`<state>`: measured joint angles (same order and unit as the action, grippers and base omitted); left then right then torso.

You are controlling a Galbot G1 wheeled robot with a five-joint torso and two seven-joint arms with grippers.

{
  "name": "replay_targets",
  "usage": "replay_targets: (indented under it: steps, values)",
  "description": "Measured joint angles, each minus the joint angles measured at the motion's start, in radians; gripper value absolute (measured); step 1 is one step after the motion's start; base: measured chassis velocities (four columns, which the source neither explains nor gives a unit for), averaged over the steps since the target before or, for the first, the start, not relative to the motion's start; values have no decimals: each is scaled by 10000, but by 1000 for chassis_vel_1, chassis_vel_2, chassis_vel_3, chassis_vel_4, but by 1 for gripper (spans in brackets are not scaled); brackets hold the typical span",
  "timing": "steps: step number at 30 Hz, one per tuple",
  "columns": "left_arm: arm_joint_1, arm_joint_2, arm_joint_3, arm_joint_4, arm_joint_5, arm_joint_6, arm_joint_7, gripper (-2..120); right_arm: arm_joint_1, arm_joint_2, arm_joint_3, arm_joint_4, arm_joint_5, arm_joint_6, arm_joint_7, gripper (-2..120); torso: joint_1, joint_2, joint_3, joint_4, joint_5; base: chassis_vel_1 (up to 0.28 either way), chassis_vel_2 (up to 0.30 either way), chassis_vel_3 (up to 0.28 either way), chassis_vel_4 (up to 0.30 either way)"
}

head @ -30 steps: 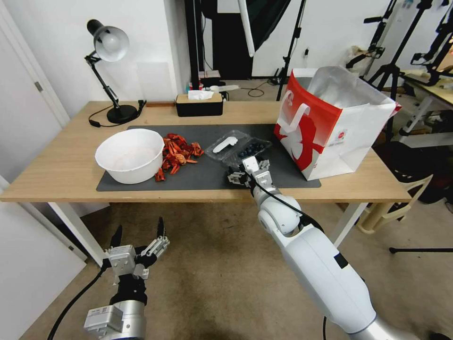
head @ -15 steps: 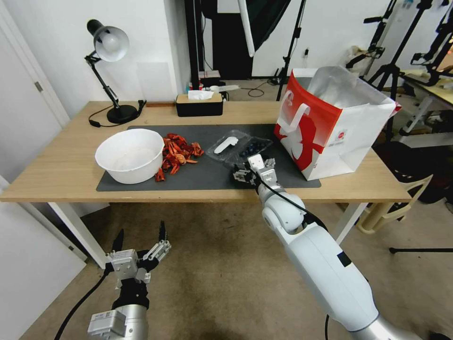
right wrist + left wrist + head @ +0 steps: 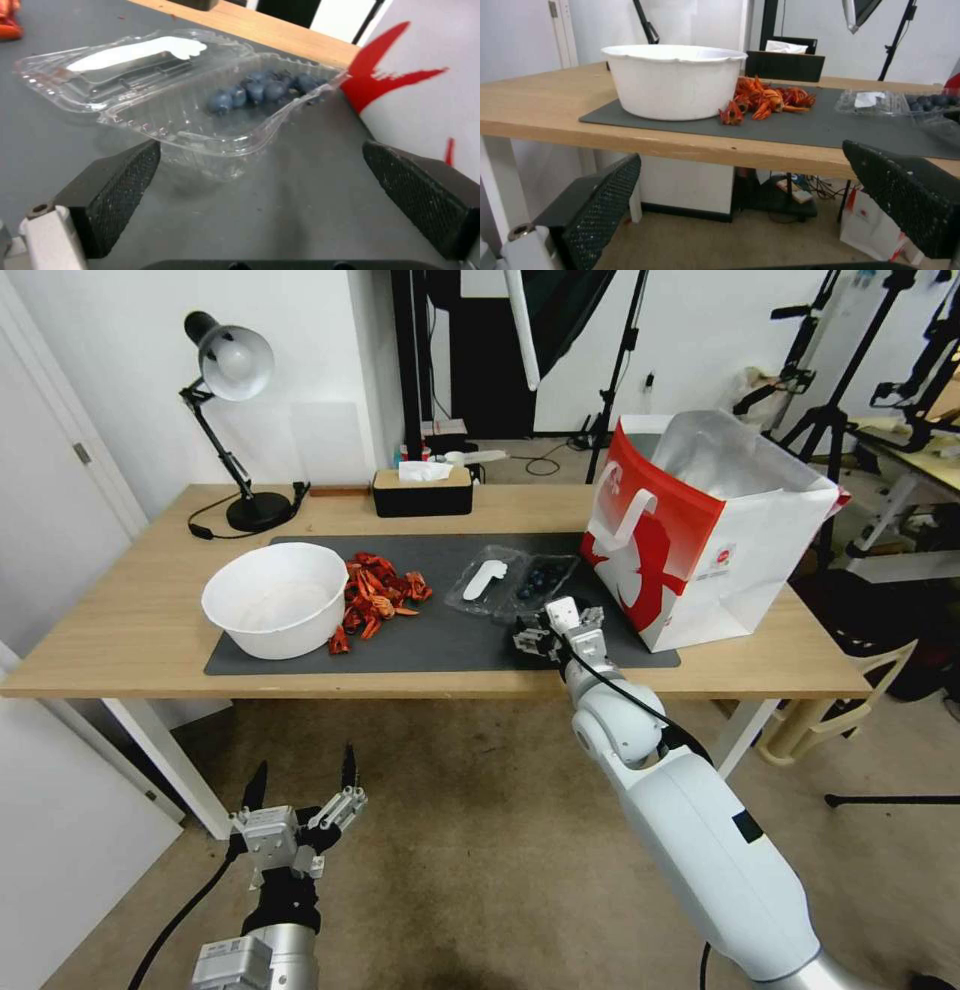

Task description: Close the takeout container lid, then place the container into the takeout bag.

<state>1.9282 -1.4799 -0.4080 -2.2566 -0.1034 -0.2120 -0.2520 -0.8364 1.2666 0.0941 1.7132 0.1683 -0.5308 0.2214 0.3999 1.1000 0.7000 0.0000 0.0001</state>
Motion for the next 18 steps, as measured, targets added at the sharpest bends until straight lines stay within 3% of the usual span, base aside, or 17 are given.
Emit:
replay_targets:
  steps: [18]
  values:
    - [75, -9, 159, 222, 250, -146, -1, 100, -100, -51, 519, -194, 51, 40, 397, 100, 1, 0, 0, 0, 0, 0, 0, 0, 0]
